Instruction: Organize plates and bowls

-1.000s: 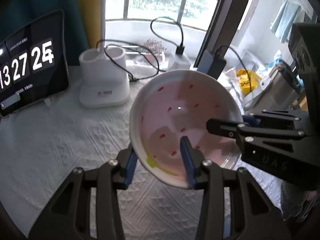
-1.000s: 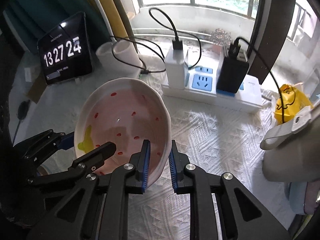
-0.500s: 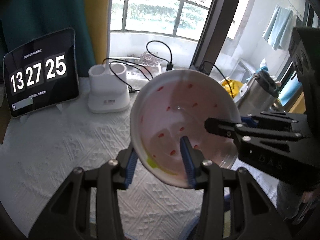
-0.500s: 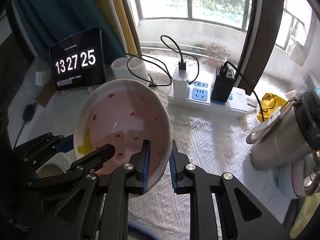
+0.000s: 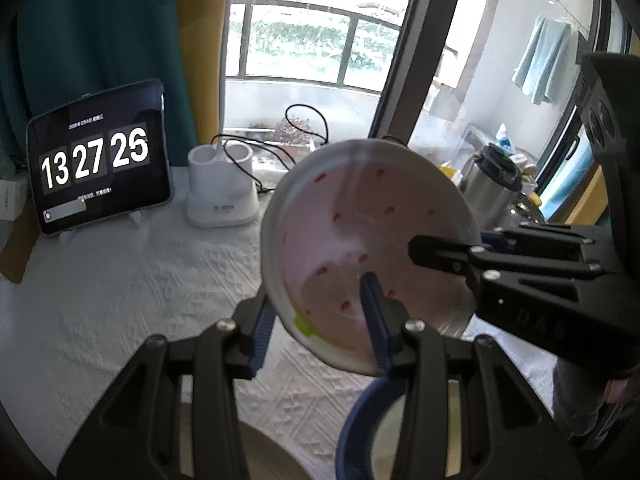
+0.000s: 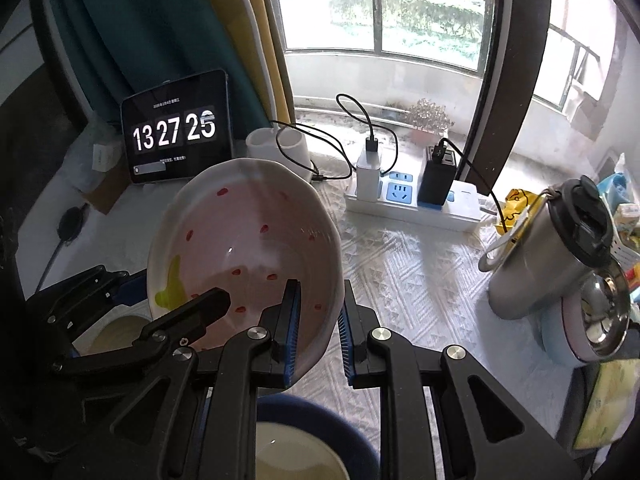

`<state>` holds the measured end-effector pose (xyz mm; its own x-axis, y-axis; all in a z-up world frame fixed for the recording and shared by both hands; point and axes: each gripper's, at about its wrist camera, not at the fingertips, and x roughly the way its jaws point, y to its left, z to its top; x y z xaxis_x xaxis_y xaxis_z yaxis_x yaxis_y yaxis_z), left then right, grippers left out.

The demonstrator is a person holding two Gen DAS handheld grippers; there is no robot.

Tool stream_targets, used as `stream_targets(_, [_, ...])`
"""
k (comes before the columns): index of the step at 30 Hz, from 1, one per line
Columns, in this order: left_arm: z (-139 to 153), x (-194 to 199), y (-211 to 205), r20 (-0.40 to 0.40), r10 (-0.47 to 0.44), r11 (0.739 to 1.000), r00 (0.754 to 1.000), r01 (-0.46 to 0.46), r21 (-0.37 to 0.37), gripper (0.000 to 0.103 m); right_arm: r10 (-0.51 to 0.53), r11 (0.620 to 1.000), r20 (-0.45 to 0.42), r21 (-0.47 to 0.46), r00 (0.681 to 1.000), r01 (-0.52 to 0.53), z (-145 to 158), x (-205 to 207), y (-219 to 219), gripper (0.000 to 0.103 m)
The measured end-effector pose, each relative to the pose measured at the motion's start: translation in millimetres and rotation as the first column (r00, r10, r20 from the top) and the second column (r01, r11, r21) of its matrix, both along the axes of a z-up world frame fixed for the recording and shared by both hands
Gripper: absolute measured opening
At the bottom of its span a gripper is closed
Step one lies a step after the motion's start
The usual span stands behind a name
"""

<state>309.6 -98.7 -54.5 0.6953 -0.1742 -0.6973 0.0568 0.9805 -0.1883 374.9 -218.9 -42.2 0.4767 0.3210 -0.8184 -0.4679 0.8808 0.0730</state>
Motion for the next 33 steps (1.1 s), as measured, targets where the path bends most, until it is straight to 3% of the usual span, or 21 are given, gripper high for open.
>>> stream_targets(33, [10.1, -75.2, -21.0, 0.016, -0.04, 0.999, 0.999, 0.04, 0.019, 0.042, -0.018, 1.0, -0.012, -0.004, 1.0, 0.018, -2.0, -83.6, -23.3, 0.019])
